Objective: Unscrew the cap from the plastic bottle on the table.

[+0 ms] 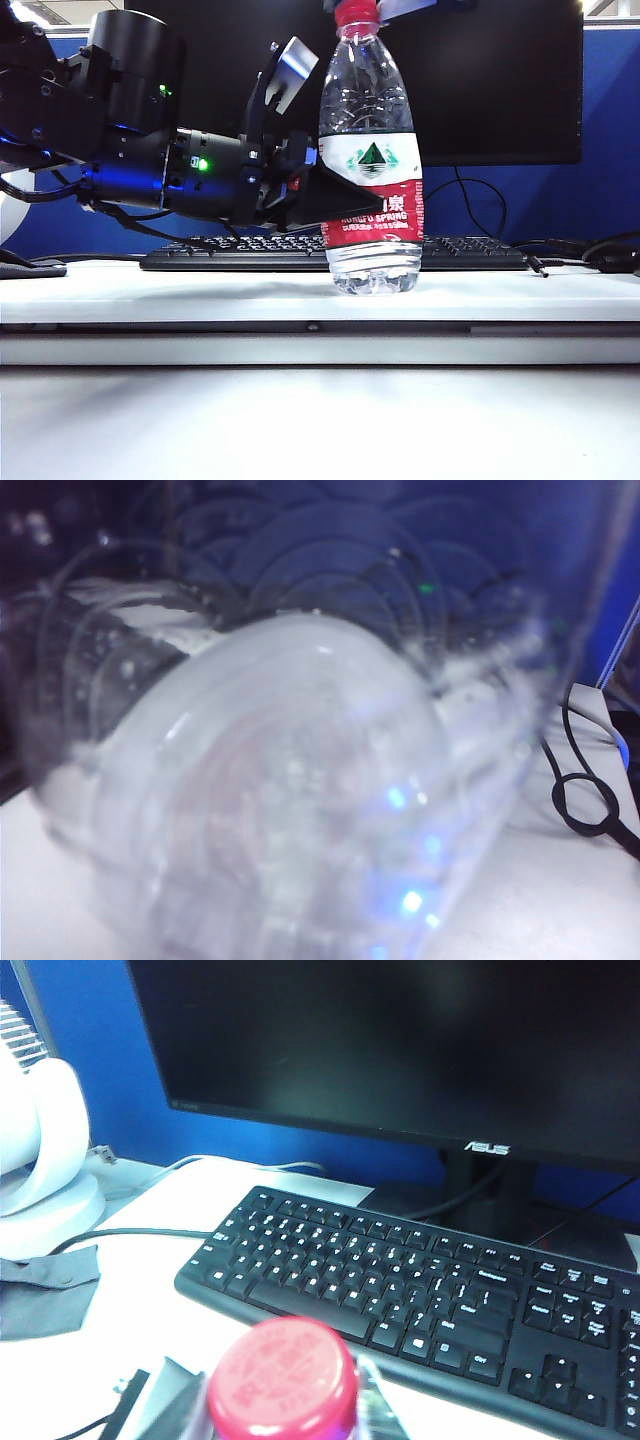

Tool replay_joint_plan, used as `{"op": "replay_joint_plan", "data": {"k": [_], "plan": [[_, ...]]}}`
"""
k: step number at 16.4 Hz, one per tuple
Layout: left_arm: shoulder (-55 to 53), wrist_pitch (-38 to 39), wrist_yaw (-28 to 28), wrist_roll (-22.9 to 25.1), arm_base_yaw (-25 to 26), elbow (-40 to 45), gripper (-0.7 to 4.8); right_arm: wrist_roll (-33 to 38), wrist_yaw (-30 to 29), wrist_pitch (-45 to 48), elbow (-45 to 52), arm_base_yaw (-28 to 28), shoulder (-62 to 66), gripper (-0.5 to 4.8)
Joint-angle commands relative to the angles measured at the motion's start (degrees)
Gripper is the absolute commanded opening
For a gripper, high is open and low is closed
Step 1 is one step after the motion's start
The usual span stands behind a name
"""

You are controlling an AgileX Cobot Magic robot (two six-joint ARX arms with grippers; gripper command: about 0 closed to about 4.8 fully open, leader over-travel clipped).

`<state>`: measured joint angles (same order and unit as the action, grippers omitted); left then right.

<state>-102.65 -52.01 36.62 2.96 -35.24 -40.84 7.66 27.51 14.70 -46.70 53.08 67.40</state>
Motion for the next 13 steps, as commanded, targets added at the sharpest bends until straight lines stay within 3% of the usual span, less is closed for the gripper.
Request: {"op": "replay_joint_plan", "data": {"k": [1, 10, 13], "plan": [[-0.4, 3.3, -0.3, 0.1, 0.0, 0.3, 0.35, 0.3, -0.2, 1.7, -0.3, 0.1, -0.2, 1.41], [-0.4, 3.5, -0.4, 0.1, 0.0, 0.3, 0.35, -0.5, -4.8, -4.1, -0.3, -2.8, -1.8, 1.34], [-0.4, 3.5, -0.4, 0.3, 0.0, 0.3, 0.35, -0.7, -12.5, -6.7, -0.3, -6.5, -3.2, 1.34]]}}
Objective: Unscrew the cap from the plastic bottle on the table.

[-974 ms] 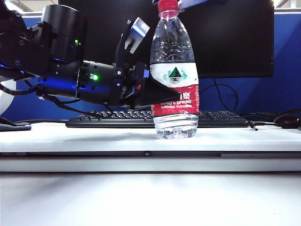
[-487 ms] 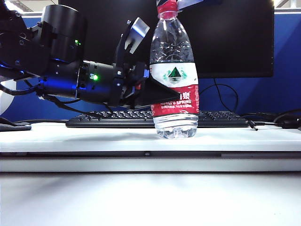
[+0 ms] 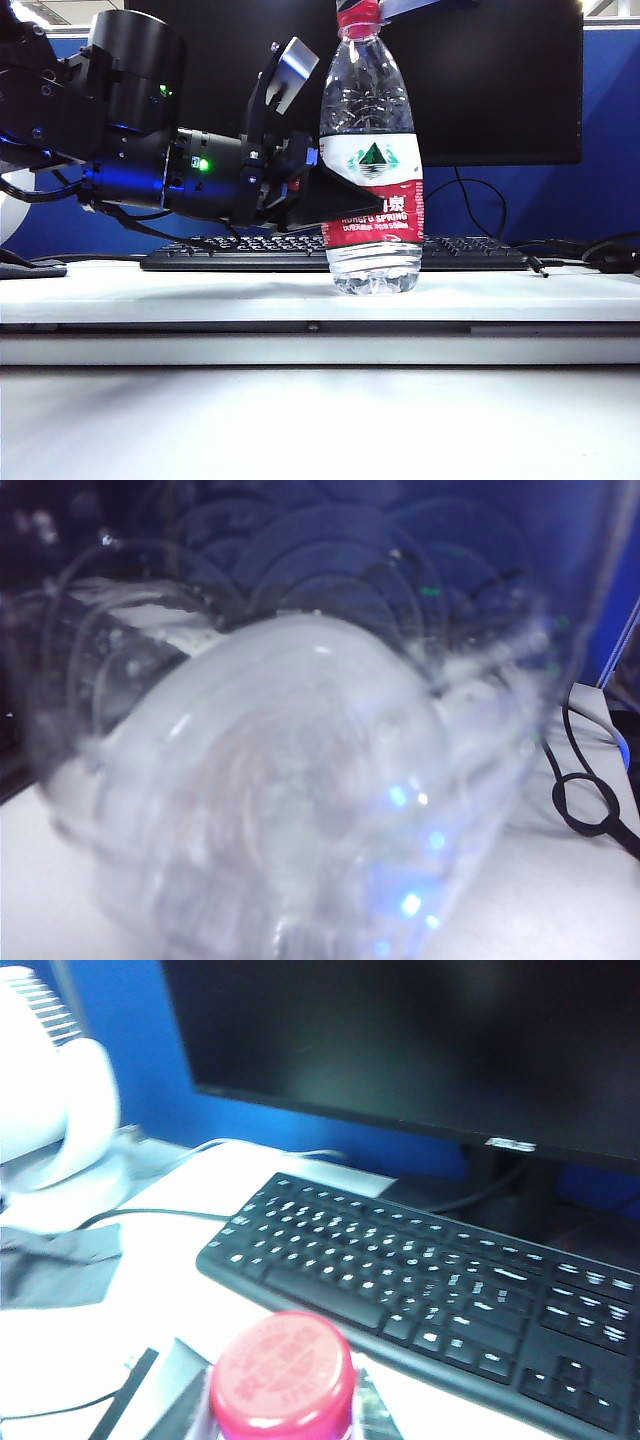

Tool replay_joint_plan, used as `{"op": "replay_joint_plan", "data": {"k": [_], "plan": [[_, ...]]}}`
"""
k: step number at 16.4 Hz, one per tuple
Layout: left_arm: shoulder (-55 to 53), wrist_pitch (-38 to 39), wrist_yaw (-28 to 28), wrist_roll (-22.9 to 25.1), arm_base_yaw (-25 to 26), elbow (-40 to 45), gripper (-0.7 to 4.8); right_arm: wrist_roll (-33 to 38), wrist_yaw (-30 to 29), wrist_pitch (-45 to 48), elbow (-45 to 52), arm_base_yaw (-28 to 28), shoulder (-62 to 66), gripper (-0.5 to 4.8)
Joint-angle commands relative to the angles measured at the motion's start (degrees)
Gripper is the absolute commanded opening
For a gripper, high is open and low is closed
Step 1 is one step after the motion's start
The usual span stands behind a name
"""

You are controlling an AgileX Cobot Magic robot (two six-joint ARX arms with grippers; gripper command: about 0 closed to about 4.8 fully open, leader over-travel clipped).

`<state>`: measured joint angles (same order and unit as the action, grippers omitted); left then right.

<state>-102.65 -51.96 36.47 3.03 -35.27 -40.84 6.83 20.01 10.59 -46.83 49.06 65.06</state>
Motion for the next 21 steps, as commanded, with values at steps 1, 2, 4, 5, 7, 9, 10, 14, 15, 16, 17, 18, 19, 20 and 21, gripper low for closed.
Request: {"op": "replay_joint_plan", "data": {"k": [1, 2, 4, 5, 7, 9, 10, 14, 15, 16, 17, 18, 19, 20, 21], "plan": [[-0.4, 3.4, -0.2, 0.2, 0.0, 0.3, 0.35, 0.0, -7.7, -3.0, -0.2, -4.0, -1.2, 1.34], [-0.4, 3.5, -0.2, 0.2, 0.0, 0.3, 0.35, 0.0, -11.4, -3.1, -0.2, -5.7, -1.3, 1.34], [-0.4, 3.5, -0.2, 0.2, 0.0, 0.3, 0.35, 0.0, -17.5, -3.2, -0.2, -8.7, -1.6, 1.34], [-0.4, 3.5, -0.2, 0.5, 0.0, 0.3, 0.35, 0.0, -21.0, -3.6, -0.2, -11.0, -1.9, 1.34], [-0.4, 3.5, -0.2, 1.2, 0.0, 0.3, 0.35, 0.0, -28.5, -4.9, -0.2, -14.6, -2.3, 1.34], [-0.4, 3.5, -0.2, 1.4, 0.0, 0.3, 0.35, -0.1, -35.1, -5.9, -0.2, -17.9, -2.3, 1.34], [-0.4, 3.5, -0.2, 1.4, 0.0, 0.3, 0.35, -0.9, -37.9, -6.1, -0.2, -19.3, -2.3, 1.34], [-0.4, 3.5, -0.2, 1.4, 0.0, 0.3, 0.35, -1.3, -45.8, -6.5, -0.2, -22.4, -2.3, 1.34], [-0.4, 3.6, -0.2, 1.4, 0.0, 0.4, 0.35, -1.7, -46.4, -7.0, -0.2, -22.7, -2.3, 1.35], [-0.4, 3.5, -0.2, 1.3, 0.0, 0.3, 0.35, -2.9, -47.2, -7.8, -0.2, -22.8, -2.3, 1.35], [-0.4, 3.5, -0.2, 1.3, 0.0, 0.3, 0.35, -3.3, -47.4, -7.8, -0.2, -22.8, -2.3, 1.35], [-0.4, 3.5, -0.2, 1.3, 0.0, 0.3, 0.35, -4.2, -48.0, -7.9, -0.2, -22.8, -2.3, 1.35], [-0.4, 3.5, -0.2, 1.3, 0.0, 0.3, 0.35, -5.0, -48.3, -8.1, -0.2, -22.8, -2.3, 1.35], [-0.4, 3.5, -0.2, 1.3, 0.0, 0.3, 0.35, -5.6, -48.5, -8.5, -0.2, -22.8, -2.2, 1.35], [-0.4, 3.5, -0.2, 1.3, 0.0, 0.3, 0.35, -5.9, -48.5, -8.7, -0.2, -22.8, -2.2, 1.35]]}}
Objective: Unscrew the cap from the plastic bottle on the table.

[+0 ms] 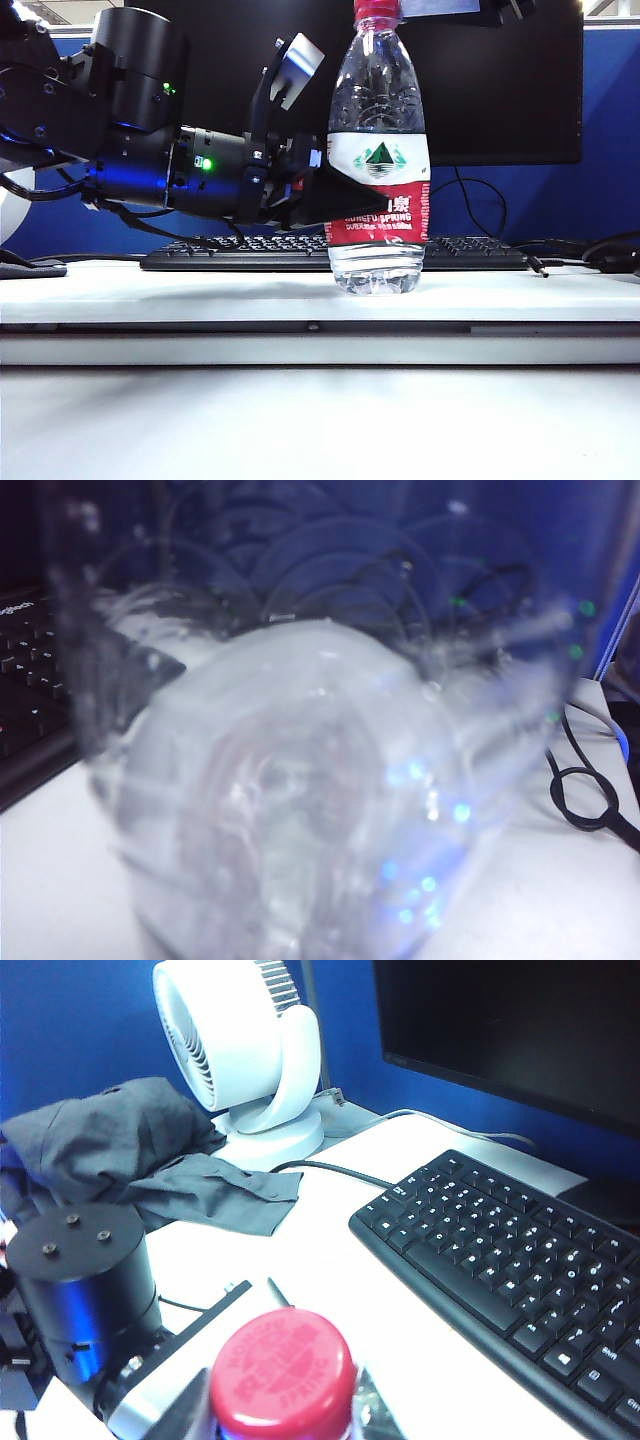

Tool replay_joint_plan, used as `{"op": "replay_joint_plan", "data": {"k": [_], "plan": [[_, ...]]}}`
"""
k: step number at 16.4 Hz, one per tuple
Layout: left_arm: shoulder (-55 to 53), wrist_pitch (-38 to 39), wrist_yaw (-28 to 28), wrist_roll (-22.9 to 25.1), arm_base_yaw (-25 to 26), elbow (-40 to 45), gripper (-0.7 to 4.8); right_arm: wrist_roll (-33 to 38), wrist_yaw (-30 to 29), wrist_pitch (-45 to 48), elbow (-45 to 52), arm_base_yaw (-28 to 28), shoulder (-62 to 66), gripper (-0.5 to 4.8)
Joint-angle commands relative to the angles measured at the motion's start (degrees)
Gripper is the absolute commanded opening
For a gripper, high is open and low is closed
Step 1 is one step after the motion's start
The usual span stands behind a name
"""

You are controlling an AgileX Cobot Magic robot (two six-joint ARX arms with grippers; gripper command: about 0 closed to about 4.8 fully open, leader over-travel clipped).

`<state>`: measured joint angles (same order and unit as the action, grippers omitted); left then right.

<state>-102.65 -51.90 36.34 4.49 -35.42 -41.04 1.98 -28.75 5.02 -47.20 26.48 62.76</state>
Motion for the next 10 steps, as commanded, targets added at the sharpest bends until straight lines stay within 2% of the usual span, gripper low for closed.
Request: {"op": "replay_joint_plan", "data": {"k": [1, 5, 8, 10], "plan": [[-0.4, 3.5, -0.1, -0.2, 0.2, 0.5, 0.35, -1.2, 0.2, -3.3, 0.2, -0.2, 0.1, 1.34], [-0.4, 3.5, -0.1, -0.2, 0.2, 0.6, 0.35, -1.2, -5.8, -3.3, 0.2, -4.2, 0.1, 1.34], [-0.4, 3.5, -0.1, -0.2, 0.2, 0.6, 0.35, -1.2, -14.4, -3.3, 0.2, -9.1, 0.2, 1.34], [-0.4, 3.4, -0.1, -0.2, 0.2, 0.5, 0.35, -1.2, -15.4, -3.3, 0.2, -9.6, 0.2, 1.34]]}}
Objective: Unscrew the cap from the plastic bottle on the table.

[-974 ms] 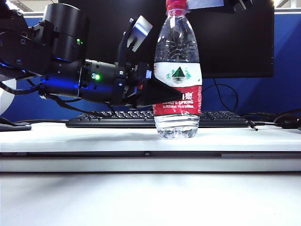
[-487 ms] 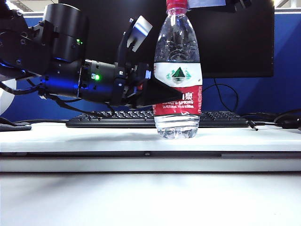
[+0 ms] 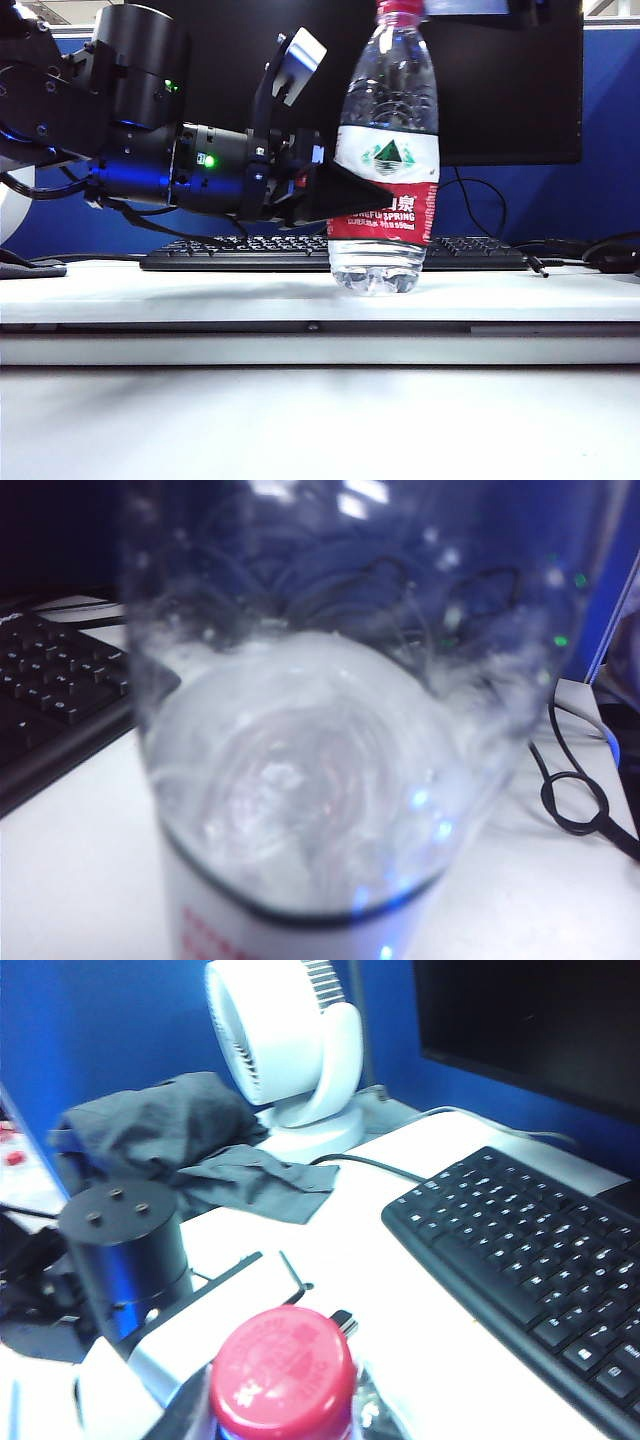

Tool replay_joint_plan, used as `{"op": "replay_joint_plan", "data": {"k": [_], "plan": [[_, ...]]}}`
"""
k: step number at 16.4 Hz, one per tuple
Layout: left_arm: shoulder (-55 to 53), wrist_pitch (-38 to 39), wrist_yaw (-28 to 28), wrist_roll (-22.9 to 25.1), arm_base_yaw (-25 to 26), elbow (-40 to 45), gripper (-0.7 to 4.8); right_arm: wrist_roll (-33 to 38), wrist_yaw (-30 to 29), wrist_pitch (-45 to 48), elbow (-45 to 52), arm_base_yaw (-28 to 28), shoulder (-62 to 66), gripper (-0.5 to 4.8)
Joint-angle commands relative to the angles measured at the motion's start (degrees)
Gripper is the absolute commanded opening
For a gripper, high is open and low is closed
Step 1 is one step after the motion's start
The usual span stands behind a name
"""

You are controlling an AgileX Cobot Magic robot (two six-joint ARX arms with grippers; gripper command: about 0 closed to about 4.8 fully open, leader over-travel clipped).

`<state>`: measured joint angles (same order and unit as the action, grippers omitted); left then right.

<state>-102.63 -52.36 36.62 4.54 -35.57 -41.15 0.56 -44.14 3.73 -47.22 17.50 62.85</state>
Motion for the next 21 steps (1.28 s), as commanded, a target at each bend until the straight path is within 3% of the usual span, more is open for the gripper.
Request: {"op": "replay_joint_plan", "data": {"k": [1, 6, 13, 15, 21], "plan": [[-0.5, 3.9, -0.4, -0.2, 0.3, 0.7, 0.35, 0.3, -1.6, -1.7, 0.2, -0.6, 0.4, 1.34], [-0.5, 3.9, -0.4, -0.2, 0.3, 0.7, 0.35, 1.0, -9.0, 1.3, 0.2, -0.6, 4.8, 1.35], [-0.5, 3.9, -0.4, -0.2, 0.3, 0.7, 0.35, 1.9, -8.9, 4.5, -0.7, -0.6, 5.5, 1.35], [-0.5, 3.9, -0.4, -0.2, 0.3, 0.7, 0.35, 5.2, -6.0, 7.4, -0.7, -0.6, 5.5, 1.35], [-0.5, 3.9, -0.4, -0.2, 0.3, 0.7, 0.35, 8.5, -5.7, 12.5, -0.9, -0.6, 5.5, 1.35]]}}
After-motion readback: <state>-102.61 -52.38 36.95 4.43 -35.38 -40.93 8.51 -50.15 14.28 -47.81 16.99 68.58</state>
